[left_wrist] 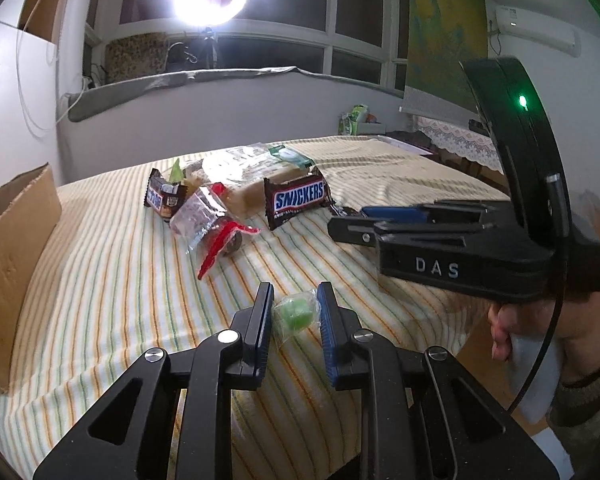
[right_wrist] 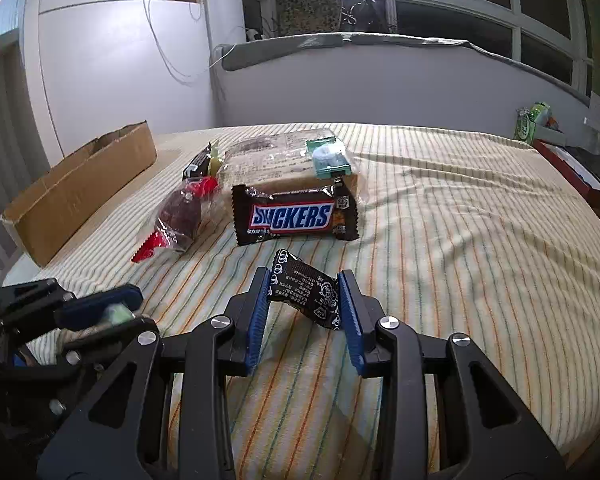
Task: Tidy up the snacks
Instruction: 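Carry both candies into the cardboard box and open both tools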
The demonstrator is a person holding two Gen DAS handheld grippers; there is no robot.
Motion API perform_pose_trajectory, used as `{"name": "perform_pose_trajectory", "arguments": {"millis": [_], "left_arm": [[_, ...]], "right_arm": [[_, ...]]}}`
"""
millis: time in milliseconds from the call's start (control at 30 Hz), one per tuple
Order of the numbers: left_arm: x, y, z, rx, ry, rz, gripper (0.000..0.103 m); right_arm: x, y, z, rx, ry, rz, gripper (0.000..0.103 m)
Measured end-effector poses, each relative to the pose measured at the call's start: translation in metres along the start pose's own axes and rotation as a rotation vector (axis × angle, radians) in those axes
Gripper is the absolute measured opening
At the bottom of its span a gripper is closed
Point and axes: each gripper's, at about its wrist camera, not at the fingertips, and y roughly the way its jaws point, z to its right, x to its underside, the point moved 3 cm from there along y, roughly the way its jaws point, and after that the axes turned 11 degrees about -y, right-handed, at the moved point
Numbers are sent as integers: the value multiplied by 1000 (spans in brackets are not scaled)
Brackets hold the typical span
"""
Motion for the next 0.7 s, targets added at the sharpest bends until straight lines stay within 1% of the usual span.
{"name": "perform_pose_trajectory", "arguments": {"millis": [100, 167, 300, 400, 533, 700], "left_arm": [[-11, -5, -3, -3, -18, 5, 20], [-21, -11, -6, -5, -39, 8, 20], [-58, -33, -14, -19, -94, 24, 20], [-83, -55, -20, -31, -115, 73, 20], [-112, -90, -28, -64, -113, 167, 20], [-126, -115, -43, -77, -126, 234, 20]], "right_arm": [[-10, -9, 0, 15, 4, 17, 35], [-23, -21, -2, 30, -6, 40, 35], [-57, -49, -11, 61, -45, 110, 36], [-83, -68, -21, 75, -74, 158, 36], [-106, -82, -36, 82, -106, 194, 36], [-121, -80, -57, 67, -138, 193, 36]]}}
